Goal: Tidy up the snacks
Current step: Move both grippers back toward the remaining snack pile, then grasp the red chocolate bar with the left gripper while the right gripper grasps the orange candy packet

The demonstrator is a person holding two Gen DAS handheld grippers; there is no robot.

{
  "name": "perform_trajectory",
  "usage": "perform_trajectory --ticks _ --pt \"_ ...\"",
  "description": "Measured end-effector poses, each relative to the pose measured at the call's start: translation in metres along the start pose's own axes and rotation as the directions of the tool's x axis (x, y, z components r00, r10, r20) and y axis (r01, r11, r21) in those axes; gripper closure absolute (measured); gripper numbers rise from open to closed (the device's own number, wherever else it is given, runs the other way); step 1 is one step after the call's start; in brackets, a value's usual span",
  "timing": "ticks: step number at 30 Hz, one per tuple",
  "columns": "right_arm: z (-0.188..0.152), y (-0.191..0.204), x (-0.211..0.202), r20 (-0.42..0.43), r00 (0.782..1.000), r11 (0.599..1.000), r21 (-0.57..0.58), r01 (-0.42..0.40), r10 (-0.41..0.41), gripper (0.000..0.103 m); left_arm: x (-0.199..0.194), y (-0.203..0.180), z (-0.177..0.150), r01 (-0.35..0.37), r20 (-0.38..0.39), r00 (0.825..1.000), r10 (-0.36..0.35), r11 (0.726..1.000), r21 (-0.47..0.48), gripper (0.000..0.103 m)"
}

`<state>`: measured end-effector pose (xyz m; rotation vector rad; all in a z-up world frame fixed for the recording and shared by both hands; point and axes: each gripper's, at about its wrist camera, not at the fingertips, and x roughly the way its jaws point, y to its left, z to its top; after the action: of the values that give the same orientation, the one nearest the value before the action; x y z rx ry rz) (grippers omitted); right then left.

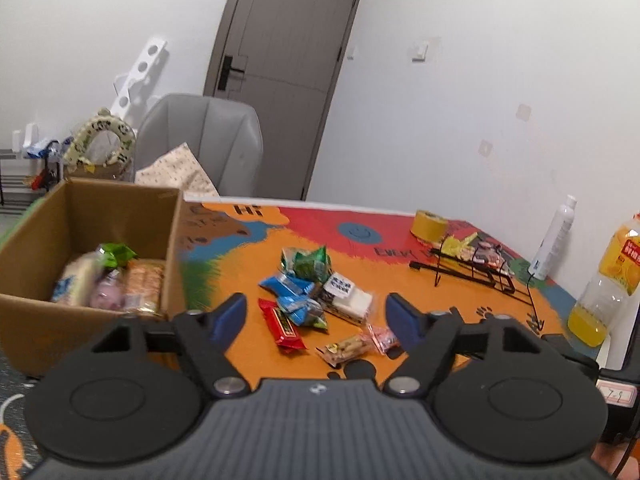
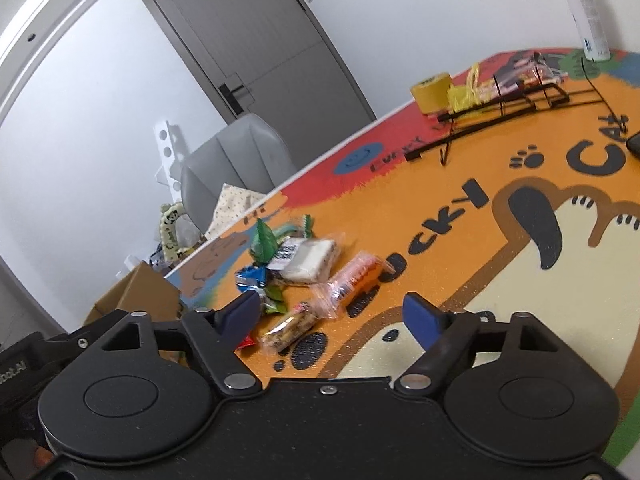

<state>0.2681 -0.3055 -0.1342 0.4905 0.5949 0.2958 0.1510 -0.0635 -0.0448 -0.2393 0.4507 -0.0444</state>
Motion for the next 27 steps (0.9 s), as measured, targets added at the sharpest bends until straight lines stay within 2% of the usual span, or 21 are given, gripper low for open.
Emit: perform_trajectory --ticks 5,9,21,27 --pt "0.002 -0.005 0.014 -0.023 1.0 1.0 0.014 0.008 -0.007 0.034 0.023 -0.002 -0.004 -0.007 -0.043 0.999 0.007 1.0 -0.005 0.043" --pt "0.005 -0.008 0.027 -0.053 0.999 0.999 0.034 -0.007 0.009 0.047 0.04 -0.004 -0.004 -0.02 -0.068 0.997 0.019 1.0 -0.003 0.048" --pt "0.016 -0.002 0.065 -0.122 0.992 1.0 0.006 0.029 -0.028 0.048 0.091 0.0 0.002 -0.063 -0.157 0.986 0.062 0.998 -0.003 0.055" --pt "0.017 0.003 0.076 -0.122 0.991 0.999 -0.024 0.047 -0.05 0.048 0.111 0.006 -0.006 -0.085 -0.2 0.976 0.083 0.996 -0.004 0.058"
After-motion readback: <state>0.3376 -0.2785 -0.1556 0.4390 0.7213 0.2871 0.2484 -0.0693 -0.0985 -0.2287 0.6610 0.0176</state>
